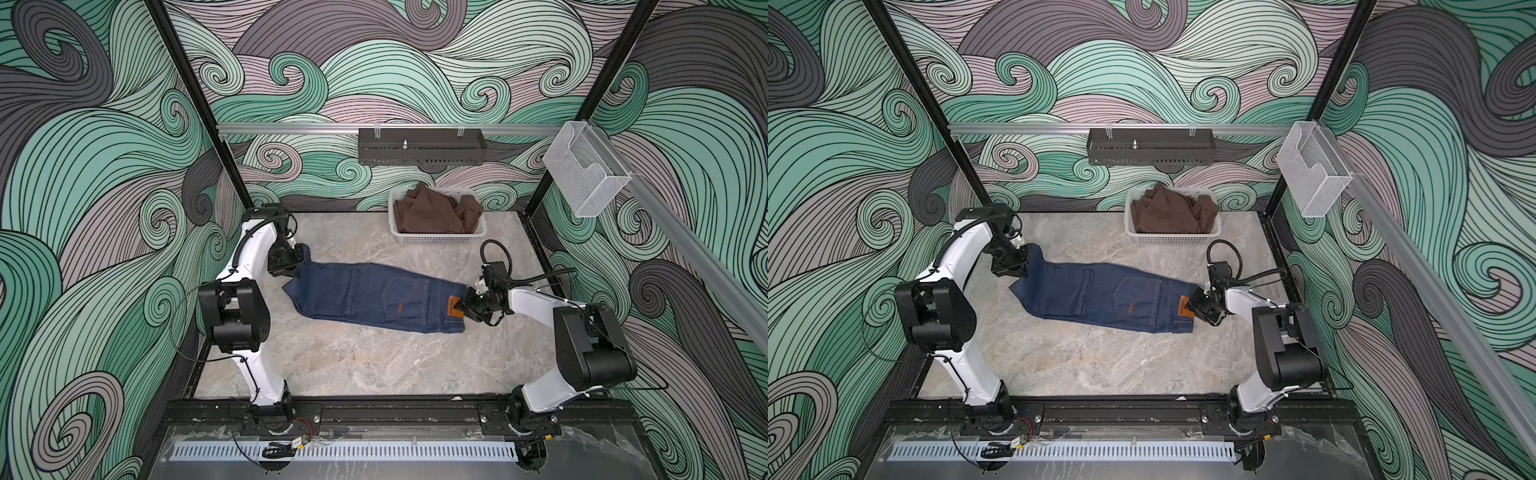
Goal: Fold and stack the trousers
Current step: Fold the trousers at the center of the table.
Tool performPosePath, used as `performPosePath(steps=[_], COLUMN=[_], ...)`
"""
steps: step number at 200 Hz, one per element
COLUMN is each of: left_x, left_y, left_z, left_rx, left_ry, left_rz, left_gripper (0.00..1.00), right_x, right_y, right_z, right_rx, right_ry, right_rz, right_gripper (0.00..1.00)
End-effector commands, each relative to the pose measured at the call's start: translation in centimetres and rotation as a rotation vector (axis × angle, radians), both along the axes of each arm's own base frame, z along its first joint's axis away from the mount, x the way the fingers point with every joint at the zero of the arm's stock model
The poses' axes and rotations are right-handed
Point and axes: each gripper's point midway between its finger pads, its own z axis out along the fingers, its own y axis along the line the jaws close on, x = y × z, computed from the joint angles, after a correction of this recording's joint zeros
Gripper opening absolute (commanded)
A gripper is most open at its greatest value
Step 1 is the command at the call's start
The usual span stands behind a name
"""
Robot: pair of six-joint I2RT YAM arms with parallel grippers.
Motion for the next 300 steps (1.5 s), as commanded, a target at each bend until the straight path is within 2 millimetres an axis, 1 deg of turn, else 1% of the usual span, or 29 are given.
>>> performPosePath(steps=[1, 31, 60, 71, 94, 125, 158, 195, 209, 238, 271, 300], left_x=[-1.4, -2.1, -2.6, -2.8, -3.4, -4.4, -4.8, -5.5, -5.6, -5.9, -6.4, -6.7], left_y=[-2.6, -6.2, -11.1, -13.3, -17.5, -23.2, -28.2, -32.3, -33.3, -35.8, -37.9, -38.6], left_z=[2.0, 3.8, 5.3, 5.9, 6.5, 6.0, 5.0, 3.0, 2.3, 1.5, 0.2, -1.6], left_rx=[-0.042, -0.064, -0.126, -0.157, -0.191, -0.202, -0.225, -0.219, -0.217, -0.229, -0.223, -0.204], left_ry=[-0.02, -0.059, -0.113, -0.132, -0.146, -0.135, -0.141, -0.12, -0.115, -0.12, -0.103, -0.073], left_rz=[-0.045, -0.097, -0.149, -0.177, -0.242, -0.339, -0.394, -0.442, -0.443, -0.465, -0.498, -0.51], left_gripper=[0.0, 0.0, 0.0, 0.0, 0.0, 0.0, 0.0, 0.0, 0.0, 0.0, 0.0, 0.0], right_x=[-1.0, -1.2, -1.3, -1.3, -1.5, -1.4, -1.3, -1.3, -1.2, -1.2, -1.2, -1.3], right_y=[0.7, 1.2, 1.6, 1.8, 2.1, 2.4, 2.5, 2.7, 2.7, 2.9, 3.1, 3.1], right_z=[-1.3, -1.4, -1.3, -1.2, -1.2, -1.1, -0.8, -0.7, -0.8, -0.8, -0.7, -0.8], right_rx=[0.012, 0.014, 0.016, 0.018, 0.019, 0.024, 0.03, 0.038, 0.039, 0.047, 0.051, 0.051], right_ry=[0.036, 0.03, 0.027, 0.025, 0.026, 0.023, 0.019, 0.019, 0.02, 0.022, 0.021, 0.023], right_rz=[0.021, 0.039, 0.051, 0.056, 0.063, 0.069, 0.068, 0.067, 0.066, 0.064, 0.064, 0.064], right_gripper=[0.32, 0.28, 0.27, 0.27, 0.27, 0.26, 0.26, 0.26, 0.25, 0.25, 0.25, 0.25])
